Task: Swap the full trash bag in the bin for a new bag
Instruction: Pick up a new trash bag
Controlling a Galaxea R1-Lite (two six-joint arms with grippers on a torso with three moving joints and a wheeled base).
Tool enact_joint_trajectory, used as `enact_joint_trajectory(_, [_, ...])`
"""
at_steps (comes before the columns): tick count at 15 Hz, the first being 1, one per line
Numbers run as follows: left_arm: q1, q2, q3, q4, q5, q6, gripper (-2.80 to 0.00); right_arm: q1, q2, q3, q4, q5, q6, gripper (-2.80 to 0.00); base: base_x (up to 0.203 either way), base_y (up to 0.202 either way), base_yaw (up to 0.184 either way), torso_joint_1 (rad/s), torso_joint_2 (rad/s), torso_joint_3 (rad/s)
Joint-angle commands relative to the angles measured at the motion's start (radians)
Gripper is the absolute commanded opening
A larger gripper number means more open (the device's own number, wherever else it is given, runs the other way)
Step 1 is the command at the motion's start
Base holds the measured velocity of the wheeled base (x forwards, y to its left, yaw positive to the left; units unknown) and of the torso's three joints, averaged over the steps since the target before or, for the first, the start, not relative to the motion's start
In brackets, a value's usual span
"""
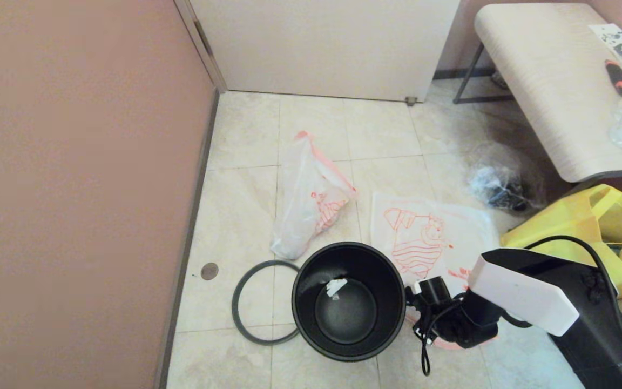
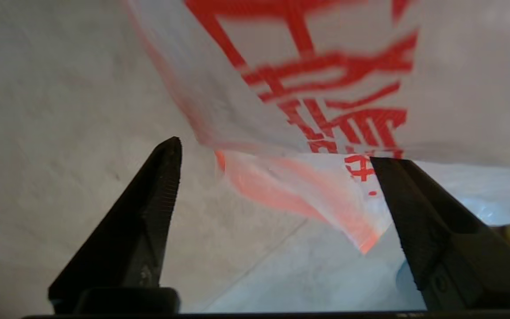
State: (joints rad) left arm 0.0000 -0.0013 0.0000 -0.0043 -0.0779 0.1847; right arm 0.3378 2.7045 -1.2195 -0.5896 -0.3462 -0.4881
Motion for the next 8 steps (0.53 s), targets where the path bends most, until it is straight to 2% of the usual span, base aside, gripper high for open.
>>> enact_joint_trajectory(1, [0.0,0.001,0.003,0.0,0.0,0.001,-2.8,0.024,-0.008,0.007,-0.096,-0.002,-0.004,0.0,0.0,0.0,0.0,0.0,0.0,0.0])
enact_joint_trajectory(2, [0.0,0.001,0.003,0.0,0.0,0.001,-2.8,0.039,-0.01,0.018,-0.153,-0.002,-0.01,0.0,0.0,0.0,0.0,0.0,0.0,0.0])
enact_joint_trajectory(5, [0.0,0.001,0.002,0.0,0.0,0.001,-2.8,0.064,0.004,-0.008,-0.188,-0.008,-0.021,0.0,0.0,0.0,0.0,0.0,0.0,0.0])
enact_joint_trajectory(8, [0.0,0.001,0.002,0.0,0.0,0.001,-2.8,0.044,0.063,-0.073,-0.245,-0.051,-0.065,0.0,0.0,0.0,0.0,0.0,0.0,0.0])
